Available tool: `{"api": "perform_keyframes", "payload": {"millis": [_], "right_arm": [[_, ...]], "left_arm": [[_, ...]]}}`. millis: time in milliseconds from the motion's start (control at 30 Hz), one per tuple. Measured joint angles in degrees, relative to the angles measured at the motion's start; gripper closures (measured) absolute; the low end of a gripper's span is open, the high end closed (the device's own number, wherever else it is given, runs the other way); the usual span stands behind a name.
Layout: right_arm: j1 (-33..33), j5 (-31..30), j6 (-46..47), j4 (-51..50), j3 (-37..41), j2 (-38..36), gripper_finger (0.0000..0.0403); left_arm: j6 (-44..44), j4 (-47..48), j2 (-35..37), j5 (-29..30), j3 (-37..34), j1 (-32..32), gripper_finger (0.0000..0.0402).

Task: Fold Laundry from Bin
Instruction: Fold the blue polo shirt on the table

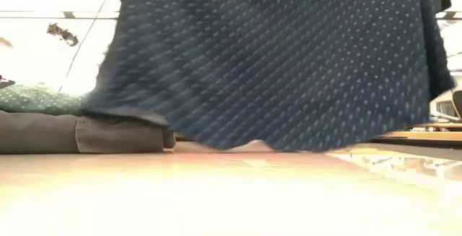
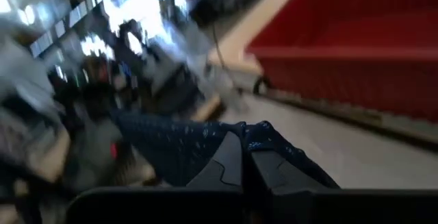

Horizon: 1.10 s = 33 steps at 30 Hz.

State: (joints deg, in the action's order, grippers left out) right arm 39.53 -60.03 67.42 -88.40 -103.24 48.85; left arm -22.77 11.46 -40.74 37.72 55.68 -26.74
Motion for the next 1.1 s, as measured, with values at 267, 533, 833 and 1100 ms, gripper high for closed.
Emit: {"api": "perform_keyframes", "payload": {"millis": [267,533,833,1100], "right_arm": [[0.0,-6.3,-5.5,-0.3,-4.8,-3.6,0.0400],[0.0,-17.5,-5.7,-1.6,0.4,-3.9,0.0400],[-3.2,-30.1,-15.1,-1.0,4.7,-3.9,0.0400],[-7.8,-2.7,-3.0,-1.1,12.8,-3.6,0.0400]], "left_arm": [[0.2,1.9,-0.9,11.2,0.0,4.2,0.0401],[4.4,3.0,-8.3,11.3,0.0,19.1,0.0401],[24.7,-22.4,-13.4,-6.8,0.0,38.0,0.0401],[5.6,-3.8,-13.8,-20.3,0.0,38.8,0.0401]]}}
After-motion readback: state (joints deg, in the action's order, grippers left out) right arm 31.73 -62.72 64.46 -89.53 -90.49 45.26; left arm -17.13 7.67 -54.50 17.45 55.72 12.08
